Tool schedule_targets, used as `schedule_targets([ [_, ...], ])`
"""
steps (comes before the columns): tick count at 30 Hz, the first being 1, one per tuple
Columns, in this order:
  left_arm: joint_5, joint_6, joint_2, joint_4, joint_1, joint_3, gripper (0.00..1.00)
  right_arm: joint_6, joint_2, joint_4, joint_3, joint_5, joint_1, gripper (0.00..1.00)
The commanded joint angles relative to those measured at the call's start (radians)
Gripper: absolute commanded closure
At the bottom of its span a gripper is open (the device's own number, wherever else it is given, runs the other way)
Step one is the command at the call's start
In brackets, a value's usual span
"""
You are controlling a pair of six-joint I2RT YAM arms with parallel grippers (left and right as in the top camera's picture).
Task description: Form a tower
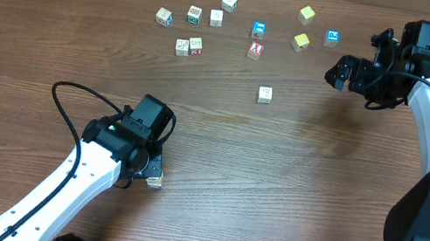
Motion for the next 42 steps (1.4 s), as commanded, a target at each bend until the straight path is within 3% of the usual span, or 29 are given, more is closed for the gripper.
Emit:
schedule_targets([
  [1, -0.003, 0.029, -0.011, 0.000, 0.006, -0.008, 0.96, 0.004, -0.027, 0.006, 0.021, -0.001, 0.000, 0.00],
  [7, -0.110, 0.002, -0.011, -0.108, 0.023, 0.045, 0.93, 0.004, -0.027, 0.006, 0.021, -0.001, 0.000, 0.00],
  [10, -0.156, -0.024, -0.011, -0.159, 0.061, 0.151, 0.89, 0.004, -0.027, 0.006, 0.021, -0.001, 0.000, 0.00],
  [14, -0.113, -0.021, -0.007, -0.149, 0.140, 0.340, 0.79, 0.004, -0.027, 0.006, 0.021, -0.001, 0.000, 0.00],
  [17, -0.070, 0.037, 0.044, -0.187, 0.190, 0.536, 0.67, 0.004, -0.027, 0.006, 0.021, -0.001, 0.000, 0.00],
  [23, -0.073, 0.145, 0.336, -0.412, 0.213, 1.062, 0.38, 0.004, -0.027, 0.006, 0.021, -0.001, 0.000, 0.00],
  [27, -0.034, 0.222, 0.521, -0.444, 0.208, 1.287, 0.27, 0.004, -0.027, 0.006, 0.021, -0.001, 0.000, 0.00],
  [34, -0.006, 0.238, 0.709, -0.339, 0.205, 1.332, 0.31, 0.004, -0.027, 0.006, 0.021, -0.001, 0.000, 0.00],
  [36, -0.006, 0.238, 0.761, -0.331, 0.205, 1.332, 0.38, 0.004, -0.027, 0.006, 0.021, -0.001, 0.000, 0.00],
  [39, -0.006, 0.245, 0.841, -0.306, 0.203, 1.332, 0.57, 0.004, -0.027, 0.006, 0.021, -0.001, 0.000, 0.00],
  [42, 0.003, 0.245, 0.916, -0.280, 0.198, 1.332, 0.63, 0.004, -0.027, 0.006, 0.021, -0.001, 0.000, 0.00],
])
